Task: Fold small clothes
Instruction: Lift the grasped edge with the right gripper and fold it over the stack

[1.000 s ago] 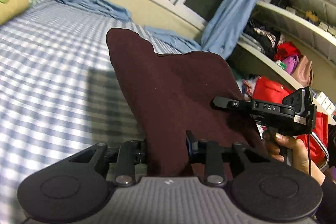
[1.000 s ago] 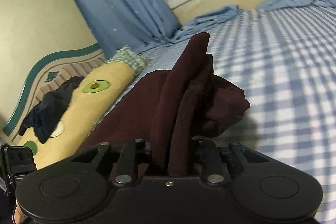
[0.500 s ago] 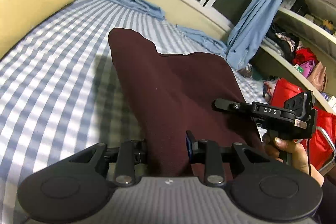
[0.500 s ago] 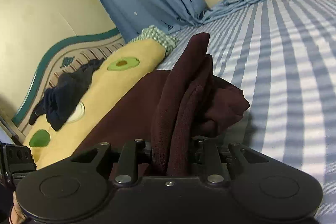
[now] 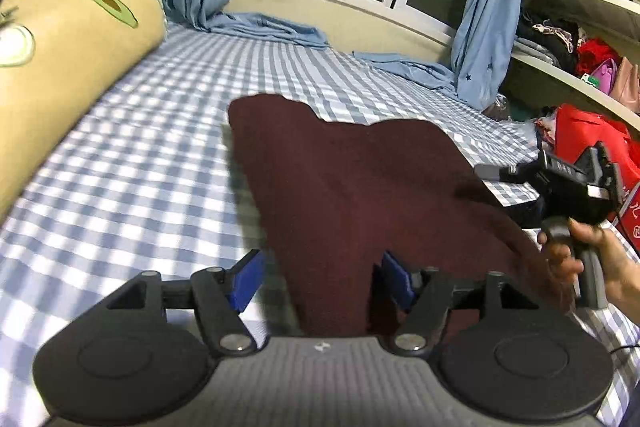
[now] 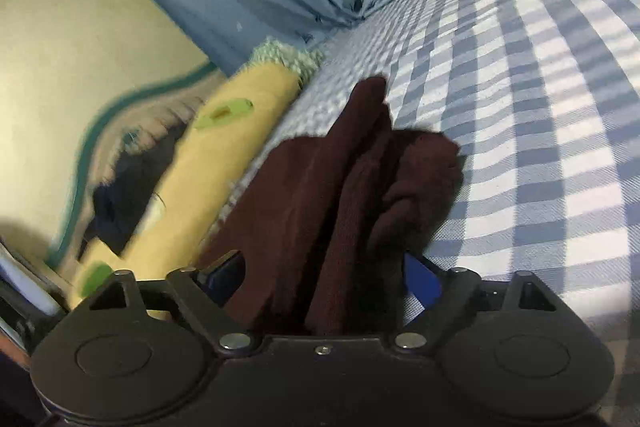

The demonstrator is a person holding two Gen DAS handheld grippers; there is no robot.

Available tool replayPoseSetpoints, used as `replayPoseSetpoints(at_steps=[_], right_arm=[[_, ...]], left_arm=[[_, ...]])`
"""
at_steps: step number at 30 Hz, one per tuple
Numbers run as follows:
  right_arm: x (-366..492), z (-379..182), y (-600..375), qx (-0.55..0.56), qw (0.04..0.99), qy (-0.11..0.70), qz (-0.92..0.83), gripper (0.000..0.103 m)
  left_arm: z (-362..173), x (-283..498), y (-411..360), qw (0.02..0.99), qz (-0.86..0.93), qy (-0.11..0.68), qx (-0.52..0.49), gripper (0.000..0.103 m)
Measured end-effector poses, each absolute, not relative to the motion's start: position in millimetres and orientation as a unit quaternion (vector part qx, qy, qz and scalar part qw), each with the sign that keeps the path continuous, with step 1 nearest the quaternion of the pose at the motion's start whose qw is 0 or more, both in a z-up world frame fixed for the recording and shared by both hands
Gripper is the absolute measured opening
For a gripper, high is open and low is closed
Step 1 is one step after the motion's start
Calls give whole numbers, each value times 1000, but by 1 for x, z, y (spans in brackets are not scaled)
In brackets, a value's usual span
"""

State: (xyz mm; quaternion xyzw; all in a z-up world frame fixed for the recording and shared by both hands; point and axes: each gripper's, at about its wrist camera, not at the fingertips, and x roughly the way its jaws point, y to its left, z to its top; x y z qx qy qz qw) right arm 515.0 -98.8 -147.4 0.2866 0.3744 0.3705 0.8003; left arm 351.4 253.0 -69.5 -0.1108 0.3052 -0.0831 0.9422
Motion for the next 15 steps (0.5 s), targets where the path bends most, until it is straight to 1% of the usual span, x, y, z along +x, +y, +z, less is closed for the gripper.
replayPoseSetpoints(at_steps=[2, 4, 6, 8, 10, 11, 12, 13, 15], right_arm=[[526, -155, -114, 339, 786, 370, 361, 90], [543, -165, -124, 392, 765, 368, 354, 85], [558, -171, -128, 426, 753, 361, 347, 84], [574, -173, -124, 436, 745, 366, 349, 84], [585, -168, -116, 422, 750, 369, 352, 76], [589, -164, -112, 406, 757, 374, 350, 56], [592, -156, -108, 370, 774, 379, 346, 32], [591, -146, -106, 330, 795, 371, 348, 31], [586, -133, -104, 287, 817, 352, 357, 21]], left_arm=[[-60, 340, 257, 945, -75, 300, -110, 70], [-52, 332, 262, 947, -67, 293, -110, 70], [-45, 326, 266, 950, -63, 284, -117, 70], [-40, 325, 270, 949, -67, 282, -127, 70], [-36, 326, 270, 949, -62, 279, -131, 70], [-36, 327, 270, 950, -62, 278, -130, 70], [-34, 328, 269, 950, -62, 277, -130, 70], [-34, 328, 269, 950, -62, 276, -131, 70], [-33, 329, 265, 950, -68, 275, -130, 70]])
